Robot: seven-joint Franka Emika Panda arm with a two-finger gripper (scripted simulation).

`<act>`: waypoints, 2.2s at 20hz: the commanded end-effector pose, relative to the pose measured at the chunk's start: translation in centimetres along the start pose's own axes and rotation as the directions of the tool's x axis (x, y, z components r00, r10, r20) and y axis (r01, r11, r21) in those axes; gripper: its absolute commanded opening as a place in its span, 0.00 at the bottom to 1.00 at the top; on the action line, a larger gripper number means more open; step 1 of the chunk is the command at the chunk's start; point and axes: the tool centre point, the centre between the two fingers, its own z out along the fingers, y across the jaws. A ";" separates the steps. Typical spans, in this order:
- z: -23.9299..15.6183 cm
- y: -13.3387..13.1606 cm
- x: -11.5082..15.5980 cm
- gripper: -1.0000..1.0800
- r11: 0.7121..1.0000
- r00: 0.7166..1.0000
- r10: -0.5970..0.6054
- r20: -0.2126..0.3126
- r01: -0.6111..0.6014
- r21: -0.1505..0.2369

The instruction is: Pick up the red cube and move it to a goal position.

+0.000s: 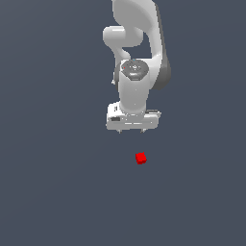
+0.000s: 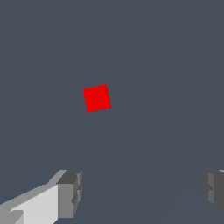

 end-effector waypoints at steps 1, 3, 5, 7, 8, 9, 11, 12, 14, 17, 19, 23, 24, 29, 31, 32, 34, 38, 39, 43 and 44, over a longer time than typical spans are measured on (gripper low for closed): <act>0.0 0.0 0.0 0.96 1.000 1.000 0.000 0.000 0.000 0.000; 0.1 0.0 0.0 0.96 1.000 1.000 -0.001 0.000 0.001 0.000; 0.4 -0.1 0.2 0.96 1.000 1.000 -0.006 -0.001 0.006 -0.001; 0.9 -0.2 0.4 0.96 1.000 1.000 -0.013 -0.002 0.013 -0.002; 1.2 -0.3 0.6 0.96 1.000 1.000 -0.018 -0.002 0.018 -0.002; 1.6 -0.4 0.7 0.96 1.000 1.000 -0.023 -0.003 0.023 -0.003; 2.4 -0.7 1.1 0.96 0.999 0.999 -0.036 -0.005 0.036 -0.004; 3.0 -0.8 1.4 0.96 0.999 0.999 -0.043 -0.006 0.043 -0.005; 4.1 -1.2 1.9 0.96 0.998 0.998 -0.060 -0.008 0.059 -0.007; 6.1 -1.8 2.9 0.96 0.996 0.996 -0.089 -0.012 0.089 -0.011; 7.6 -2.3 3.6 0.96 0.994 0.994 -0.112 -0.015 0.111 -0.015; 10.4 -3.2 4.9 0.96 0.988 0.988 -0.152 -0.019 0.152 -0.021; 11.0 -3.4 5.2 0.96 0.987 0.987 -0.160 -0.020 0.160 -0.023; 13.1 -4.1 6.3 0.96 0.981 0.981 -0.192 -0.024 0.191 -0.028; 13.6 -4.3 6.6 0.96 0.979 0.979 -0.200 -0.025 0.199 -0.030; 13.8 -4.4 6.7 0.96 0.979 0.979 -0.203 -0.025 0.202 -0.030; 14.1 -4.5 6.9 0.96 0.978 0.978 -0.208 -0.026 0.207 -0.031; 14.2 -4.5 6.9 0.00 0.977 0.977 -0.210 -0.026 0.209 -0.032; 14.2 -4.5 6.9 0.00 0.977 0.977 -0.210 -0.026 0.209 -0.032; 14.2 -4.5 6.9 0.00 0.977 0.977 -0.210 -0.026 0.209 -0.032; 14.2 -4.5 6.9 0.00 0.977 0.977 -0.210 -0.026 0.209 -0.032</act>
